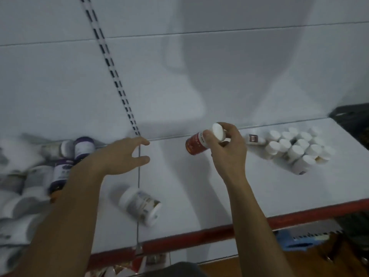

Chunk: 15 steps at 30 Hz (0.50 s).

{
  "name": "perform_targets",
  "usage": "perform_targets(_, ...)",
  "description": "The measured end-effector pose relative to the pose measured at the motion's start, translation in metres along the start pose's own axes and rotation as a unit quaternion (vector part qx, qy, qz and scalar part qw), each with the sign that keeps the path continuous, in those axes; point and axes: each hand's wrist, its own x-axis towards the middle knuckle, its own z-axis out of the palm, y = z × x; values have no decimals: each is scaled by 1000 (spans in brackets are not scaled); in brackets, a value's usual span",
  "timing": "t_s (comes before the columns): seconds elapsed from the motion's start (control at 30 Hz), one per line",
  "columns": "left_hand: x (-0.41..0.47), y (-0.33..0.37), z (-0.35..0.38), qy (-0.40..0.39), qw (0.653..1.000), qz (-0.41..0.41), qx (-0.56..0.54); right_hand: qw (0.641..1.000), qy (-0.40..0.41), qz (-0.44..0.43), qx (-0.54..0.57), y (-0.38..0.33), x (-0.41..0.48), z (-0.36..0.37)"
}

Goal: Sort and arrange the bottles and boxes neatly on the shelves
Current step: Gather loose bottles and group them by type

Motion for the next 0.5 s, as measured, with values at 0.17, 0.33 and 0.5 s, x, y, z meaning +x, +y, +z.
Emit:
perform_targets(0.17, -70, -53, -15, 123, 989, -69, -46, 993, -104, -46, 15, -21, -19, 75)
perform_targets(0.33, -140, -102, -27, 212, 968, -134, -33, 982, -172, -69, 44, -51, -52, 140)
perform_targets(0.5, -199, -148, -32, 281, 947, -153, -40, 965, -244, -91, 43, -80, -95, 188)
